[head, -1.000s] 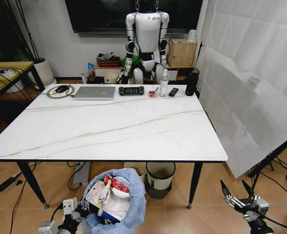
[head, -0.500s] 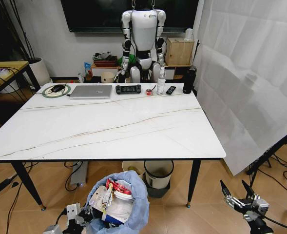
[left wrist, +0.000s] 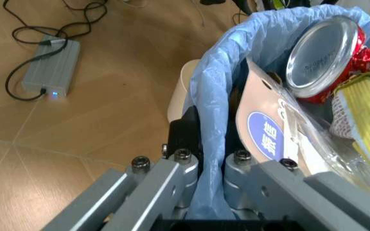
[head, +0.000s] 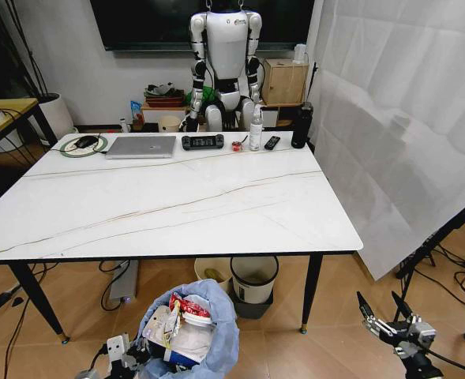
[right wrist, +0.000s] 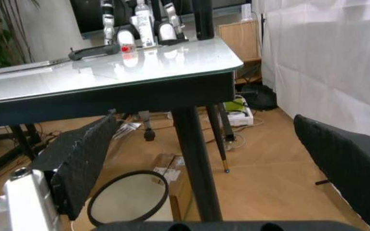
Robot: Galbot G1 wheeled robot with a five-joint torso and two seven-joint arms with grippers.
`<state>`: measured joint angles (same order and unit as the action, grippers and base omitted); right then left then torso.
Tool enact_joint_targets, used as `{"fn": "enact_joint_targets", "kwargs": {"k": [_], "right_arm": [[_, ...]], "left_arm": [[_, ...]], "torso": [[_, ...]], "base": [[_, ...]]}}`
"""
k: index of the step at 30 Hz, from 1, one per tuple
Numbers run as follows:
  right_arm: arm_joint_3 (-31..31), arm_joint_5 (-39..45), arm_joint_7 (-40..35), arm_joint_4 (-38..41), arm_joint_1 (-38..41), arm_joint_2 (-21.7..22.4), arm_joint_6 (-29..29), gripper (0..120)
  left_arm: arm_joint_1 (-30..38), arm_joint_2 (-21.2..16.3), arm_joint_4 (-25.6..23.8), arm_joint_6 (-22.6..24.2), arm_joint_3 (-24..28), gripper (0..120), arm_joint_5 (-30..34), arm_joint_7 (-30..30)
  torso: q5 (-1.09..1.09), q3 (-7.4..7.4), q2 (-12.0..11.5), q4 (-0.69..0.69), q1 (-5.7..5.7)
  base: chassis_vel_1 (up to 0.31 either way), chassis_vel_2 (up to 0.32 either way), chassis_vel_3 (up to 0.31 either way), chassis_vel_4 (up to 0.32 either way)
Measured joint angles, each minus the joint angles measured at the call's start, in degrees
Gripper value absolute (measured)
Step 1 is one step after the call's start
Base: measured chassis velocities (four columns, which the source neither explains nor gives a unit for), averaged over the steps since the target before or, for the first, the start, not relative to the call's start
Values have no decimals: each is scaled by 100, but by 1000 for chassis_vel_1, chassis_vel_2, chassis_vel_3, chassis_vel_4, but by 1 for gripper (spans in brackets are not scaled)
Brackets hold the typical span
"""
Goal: Pick up the trash bin and place the trash from the table into it.
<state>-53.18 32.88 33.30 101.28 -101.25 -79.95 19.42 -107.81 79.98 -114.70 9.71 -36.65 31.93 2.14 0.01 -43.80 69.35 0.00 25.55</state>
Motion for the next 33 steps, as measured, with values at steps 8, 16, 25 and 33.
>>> {"fn": "enact_joint_targets", "kwargs": {"k": [8,16,25,33], "right_arm": [[0,0,0,0,0,0,0,100],[0,0,0,1,0,0,0,100],[0,0,0,1,0,0,0,100],[0,0,0,1,0,0,0,100]], "left_arm": [[-8,46,-14,39,-31,0,-5,6],[8,23,11,60,-31,0,52,3],[112,-24,296,67,-56,0,160,-6],[175,-68,562,-9,-174,0,166,7]], "torso": [[-1,134,-239,0,-102],[-1,231,-418,0,-184],[-1,413,-740,0,-324],[-1,558,-994,0,-432]], "base": [[0,0,0,0],[0,0,0,0],[0,0,0,0],[0,0,0,0]]}}
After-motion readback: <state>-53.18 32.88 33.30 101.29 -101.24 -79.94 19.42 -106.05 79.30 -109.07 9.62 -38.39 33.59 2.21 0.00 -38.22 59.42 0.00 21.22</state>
